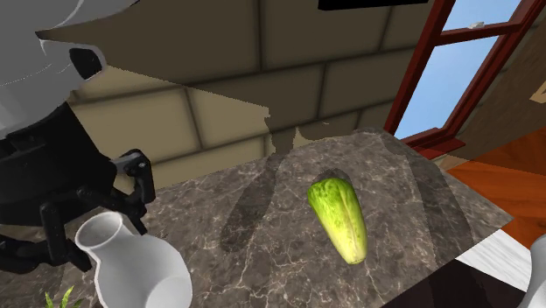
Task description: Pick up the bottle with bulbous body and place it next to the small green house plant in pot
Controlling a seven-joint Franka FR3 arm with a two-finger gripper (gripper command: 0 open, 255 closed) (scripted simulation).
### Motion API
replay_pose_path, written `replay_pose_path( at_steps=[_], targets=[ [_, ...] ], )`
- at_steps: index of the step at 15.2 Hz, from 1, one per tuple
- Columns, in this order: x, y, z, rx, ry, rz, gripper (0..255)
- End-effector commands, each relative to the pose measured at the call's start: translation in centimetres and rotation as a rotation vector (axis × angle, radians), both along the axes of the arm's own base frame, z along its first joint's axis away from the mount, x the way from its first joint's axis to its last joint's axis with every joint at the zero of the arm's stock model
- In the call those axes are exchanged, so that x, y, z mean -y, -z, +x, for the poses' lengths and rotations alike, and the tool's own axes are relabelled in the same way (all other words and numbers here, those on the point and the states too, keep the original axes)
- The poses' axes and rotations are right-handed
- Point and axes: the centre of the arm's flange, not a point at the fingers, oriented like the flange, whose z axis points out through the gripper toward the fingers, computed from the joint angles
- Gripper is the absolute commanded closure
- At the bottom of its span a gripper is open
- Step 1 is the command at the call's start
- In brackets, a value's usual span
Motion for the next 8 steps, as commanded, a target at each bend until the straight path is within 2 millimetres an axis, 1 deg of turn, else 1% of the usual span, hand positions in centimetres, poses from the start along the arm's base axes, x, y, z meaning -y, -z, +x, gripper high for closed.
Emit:
replay_pose_path(
  at_steps=[1,8],
  targets=[
    [0.0,1.1,-0.1,0.001,0.000,0.001,255],
    [0.0,4.8,-0.1,0.001,0.000,0.001,255]
  ],
)
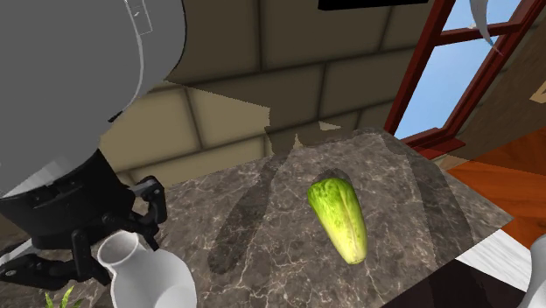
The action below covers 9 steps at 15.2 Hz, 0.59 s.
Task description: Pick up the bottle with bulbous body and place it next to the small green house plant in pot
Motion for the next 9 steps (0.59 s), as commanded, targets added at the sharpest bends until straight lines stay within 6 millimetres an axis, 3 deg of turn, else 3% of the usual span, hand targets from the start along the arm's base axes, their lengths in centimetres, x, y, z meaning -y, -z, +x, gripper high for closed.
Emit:
replay_pose_path(
  at_steps=[1,9],
  targets=[
    [0.0,1.1,0.0,0.001,0.000,0.000,255],
    [0.0,5.3,0.0,0.001,0.000,0.000,255]
  ],
)
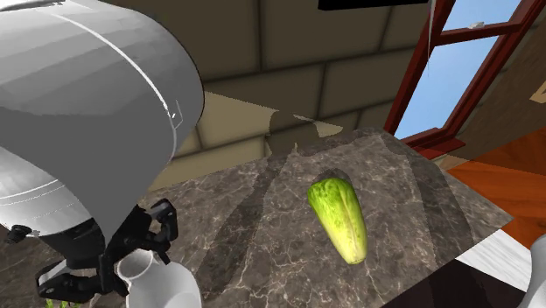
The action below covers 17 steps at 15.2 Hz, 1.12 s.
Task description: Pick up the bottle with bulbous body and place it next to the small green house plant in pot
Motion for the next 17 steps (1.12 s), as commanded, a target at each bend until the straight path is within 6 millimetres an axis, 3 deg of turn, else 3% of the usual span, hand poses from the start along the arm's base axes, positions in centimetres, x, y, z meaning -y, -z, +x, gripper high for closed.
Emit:
replay_pose_path(
  at_steps=[1,8,16,17],
  targets=[
    [-0.1,1.2,0.0,0.001,0.000,0.000,255],
    [-0.1,4.8,0.0,0.001,0.000,0.000,255],
    [-0.1,4.8,0.0,0.001,0.000,0.000,255],
    [-0.1,4.8,0.0,0.001,0.000,0.000,0]
  ],
)
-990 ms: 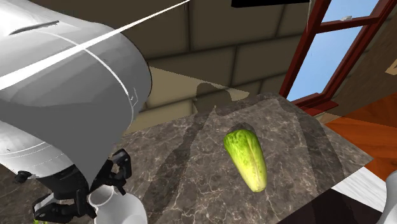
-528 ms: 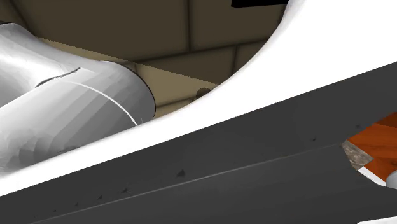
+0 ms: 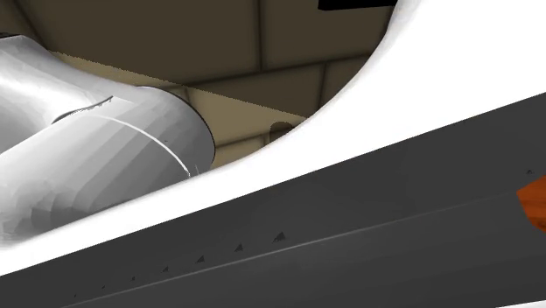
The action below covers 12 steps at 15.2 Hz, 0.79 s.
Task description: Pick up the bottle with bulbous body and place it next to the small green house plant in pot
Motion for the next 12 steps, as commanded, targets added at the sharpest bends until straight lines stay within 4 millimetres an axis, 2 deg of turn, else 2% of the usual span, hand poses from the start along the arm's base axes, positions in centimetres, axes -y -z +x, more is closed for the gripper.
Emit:
replay_pose_path(
  at_steps=[1,5,9,12],
  targets=[
    [0.0,0.0,0.0,0.000,0.000,0.000,0],
    [0.0,0.0,0.0,0.000,0.000,0.000,0],
    [0.1,-5.0,0.1,0.000,0.000,0.000,0],
    [0.1,-5.0,0.1,0.000,0.000,0.000,0]
  ],
)
